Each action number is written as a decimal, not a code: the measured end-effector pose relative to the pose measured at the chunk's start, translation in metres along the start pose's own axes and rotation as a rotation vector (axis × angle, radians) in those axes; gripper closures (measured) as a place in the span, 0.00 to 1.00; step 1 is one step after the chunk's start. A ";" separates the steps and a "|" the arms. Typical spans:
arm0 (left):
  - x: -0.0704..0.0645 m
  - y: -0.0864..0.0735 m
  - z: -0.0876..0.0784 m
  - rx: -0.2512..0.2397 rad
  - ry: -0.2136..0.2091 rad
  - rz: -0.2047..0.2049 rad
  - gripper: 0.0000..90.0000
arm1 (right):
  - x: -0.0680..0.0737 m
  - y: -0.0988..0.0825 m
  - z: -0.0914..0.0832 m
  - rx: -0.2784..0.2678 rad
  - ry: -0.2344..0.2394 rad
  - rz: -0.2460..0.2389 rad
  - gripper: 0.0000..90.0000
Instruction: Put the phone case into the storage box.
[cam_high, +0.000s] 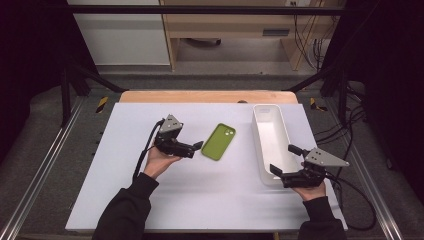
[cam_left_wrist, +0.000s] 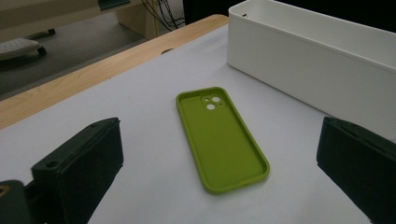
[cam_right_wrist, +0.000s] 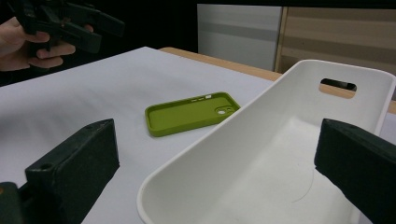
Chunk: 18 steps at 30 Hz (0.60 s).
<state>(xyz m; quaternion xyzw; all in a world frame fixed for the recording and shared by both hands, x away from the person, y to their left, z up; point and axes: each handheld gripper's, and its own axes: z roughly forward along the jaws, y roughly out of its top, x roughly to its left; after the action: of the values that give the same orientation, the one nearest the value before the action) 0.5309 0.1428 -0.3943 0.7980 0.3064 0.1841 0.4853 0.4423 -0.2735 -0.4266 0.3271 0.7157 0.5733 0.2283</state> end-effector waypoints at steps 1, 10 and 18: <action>0.000 0.001 0.002 0.002 -0.002 -0.002 0.00 | 0.000 0.000 0.000 0.001 0.000 0.000 0.00; 0.000 0.009 0.016 0.010 0.005 -0.004 0.00 | 0.000 0.000 0.001 0.006 0.000 -0.005 0.00; 0.000 0.018 0.032 0.015 0.011 -0.005 0.00 | 0.000 -0.001 0.001 0.008 0.003 -0.007 0.00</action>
<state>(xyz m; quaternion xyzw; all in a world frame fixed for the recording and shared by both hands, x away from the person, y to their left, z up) 0.5551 0.1158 -0.3931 0.7998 0.3125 0.1851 0.4779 0.4430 -0.2725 -0.4275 0.3246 0.7194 0.5703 0.2278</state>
